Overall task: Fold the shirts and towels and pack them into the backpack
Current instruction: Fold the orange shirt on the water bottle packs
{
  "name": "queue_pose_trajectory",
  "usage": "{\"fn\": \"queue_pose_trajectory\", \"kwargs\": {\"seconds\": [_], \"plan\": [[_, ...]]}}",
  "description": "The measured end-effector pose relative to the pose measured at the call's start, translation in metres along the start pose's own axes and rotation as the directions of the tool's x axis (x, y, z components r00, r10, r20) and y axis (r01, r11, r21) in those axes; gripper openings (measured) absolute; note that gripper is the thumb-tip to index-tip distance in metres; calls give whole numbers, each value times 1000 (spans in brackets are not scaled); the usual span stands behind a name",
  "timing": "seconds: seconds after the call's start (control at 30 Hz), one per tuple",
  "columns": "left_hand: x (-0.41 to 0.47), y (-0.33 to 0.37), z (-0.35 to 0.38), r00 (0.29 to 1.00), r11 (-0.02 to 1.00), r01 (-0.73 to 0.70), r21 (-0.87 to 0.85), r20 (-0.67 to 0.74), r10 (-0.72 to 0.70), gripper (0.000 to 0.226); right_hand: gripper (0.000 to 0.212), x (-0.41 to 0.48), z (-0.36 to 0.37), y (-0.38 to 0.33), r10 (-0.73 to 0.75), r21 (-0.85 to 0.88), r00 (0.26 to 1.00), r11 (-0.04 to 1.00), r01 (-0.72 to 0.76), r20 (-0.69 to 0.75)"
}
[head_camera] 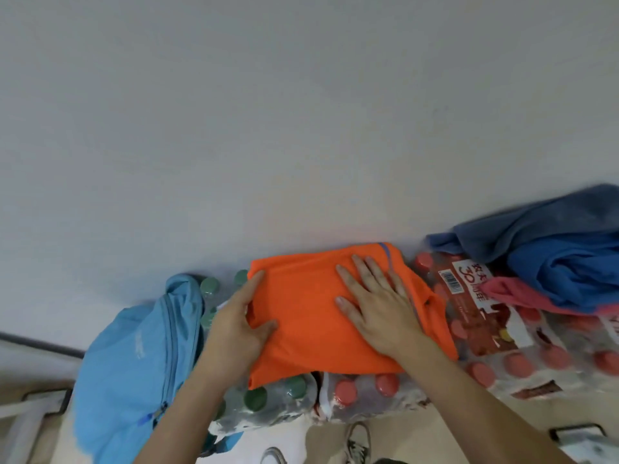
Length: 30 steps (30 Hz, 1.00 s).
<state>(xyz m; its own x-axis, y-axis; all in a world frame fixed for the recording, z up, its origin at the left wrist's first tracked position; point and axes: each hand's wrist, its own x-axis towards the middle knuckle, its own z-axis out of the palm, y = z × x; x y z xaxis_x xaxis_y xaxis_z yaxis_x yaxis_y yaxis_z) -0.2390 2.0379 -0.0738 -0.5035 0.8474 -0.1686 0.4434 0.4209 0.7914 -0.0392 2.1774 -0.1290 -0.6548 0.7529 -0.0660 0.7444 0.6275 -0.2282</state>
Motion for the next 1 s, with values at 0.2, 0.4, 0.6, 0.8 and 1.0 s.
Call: {"fn": "queue_pose_trajectory", "kwargs": {"seconds": [0.2, 0.4, 0.6, 0.8, 1.0], "plan": [[-9, -35, -40, 989, 980, 144, 140, -6, -144, 83, 64, -7, 8, -23, -26, 4, 999, 1000, 26, -30], [-10, -55, -59, 985, 976, 169, 139, -49, -164, 83, 57, -4, 16, -58, 7, -70, 993, 997, -15, -117], [-16, -68, -70, 986, 986, 162, 46, -37, -160, 89, 62, -2, 16, -146, -160, 185, 977, 965, 185, -144], [-26, -97, -110, 974, 973, 219, -78, -50, -223, 93, 65, -6, 46, -212, -167, 136, 983, 978, 156, 71], [-30, -96, -139, 966, 933, 206, -296, -92, -243, 88, 70, 1, 39, -235, -247, 541, 961, 829, 144, 122]]}}
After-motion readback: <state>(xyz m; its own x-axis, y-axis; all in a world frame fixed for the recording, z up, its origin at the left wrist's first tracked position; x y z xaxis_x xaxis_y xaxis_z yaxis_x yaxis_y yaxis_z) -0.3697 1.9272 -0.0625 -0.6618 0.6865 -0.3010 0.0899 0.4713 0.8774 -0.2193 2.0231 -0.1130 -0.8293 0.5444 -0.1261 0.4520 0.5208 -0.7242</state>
